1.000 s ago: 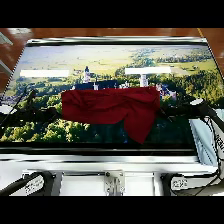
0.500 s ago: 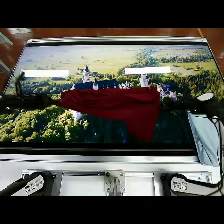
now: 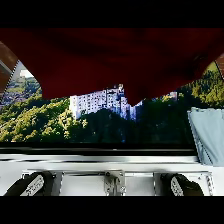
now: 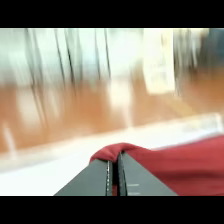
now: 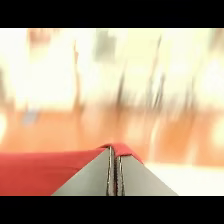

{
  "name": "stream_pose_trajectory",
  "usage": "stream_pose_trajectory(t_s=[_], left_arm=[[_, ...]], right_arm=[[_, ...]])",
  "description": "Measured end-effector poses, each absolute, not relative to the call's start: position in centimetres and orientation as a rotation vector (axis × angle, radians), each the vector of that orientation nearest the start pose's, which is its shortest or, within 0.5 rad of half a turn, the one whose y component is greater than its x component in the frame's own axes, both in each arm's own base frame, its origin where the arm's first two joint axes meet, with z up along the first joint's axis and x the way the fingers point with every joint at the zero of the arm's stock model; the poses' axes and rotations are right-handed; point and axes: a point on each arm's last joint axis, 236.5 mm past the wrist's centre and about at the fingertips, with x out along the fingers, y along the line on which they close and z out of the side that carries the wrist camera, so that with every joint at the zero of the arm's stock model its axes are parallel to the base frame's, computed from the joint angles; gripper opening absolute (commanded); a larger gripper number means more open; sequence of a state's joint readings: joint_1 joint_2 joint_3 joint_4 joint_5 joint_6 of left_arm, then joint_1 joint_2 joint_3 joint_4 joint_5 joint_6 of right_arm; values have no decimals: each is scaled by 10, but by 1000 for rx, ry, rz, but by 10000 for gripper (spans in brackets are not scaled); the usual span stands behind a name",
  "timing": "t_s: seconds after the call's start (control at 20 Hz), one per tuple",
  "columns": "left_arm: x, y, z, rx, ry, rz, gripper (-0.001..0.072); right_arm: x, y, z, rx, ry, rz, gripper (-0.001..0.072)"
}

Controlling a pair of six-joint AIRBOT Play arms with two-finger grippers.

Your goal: Fold the shirts.

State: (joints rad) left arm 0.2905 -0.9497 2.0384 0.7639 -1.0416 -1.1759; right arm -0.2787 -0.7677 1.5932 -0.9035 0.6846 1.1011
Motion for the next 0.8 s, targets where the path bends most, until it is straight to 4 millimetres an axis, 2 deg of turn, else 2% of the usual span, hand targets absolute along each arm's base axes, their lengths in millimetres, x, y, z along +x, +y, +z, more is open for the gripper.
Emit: stream_pose_trajectory(t_s=[0.05,0.15,0.25,0.35,0.45,0.6,0.8], left_arm=[[252,-75,585,37,-267,-377,38],[198,-83,609,90,-367,-339,38],[163,-83,609,125,-382,-278,38],[148,-74,593,137,-325,-206,38],[142,-65,573,146,-245,-152,38],[151,-51,536,162,-96,-105,38],[187,-35,477,144,134,-100,38]], right_arm=[[280,12,541,-36,-303,114,54],[220,22,571,-98,-389,77,54],[183,26,575,-147,-397,42,55],[158,27,569,-170,-368,7,54],[150,24,553,-178,-298,-17,55],[158,13,524,-181,-166,-51,54],[201,-5,478,-157,52,-59,54]])
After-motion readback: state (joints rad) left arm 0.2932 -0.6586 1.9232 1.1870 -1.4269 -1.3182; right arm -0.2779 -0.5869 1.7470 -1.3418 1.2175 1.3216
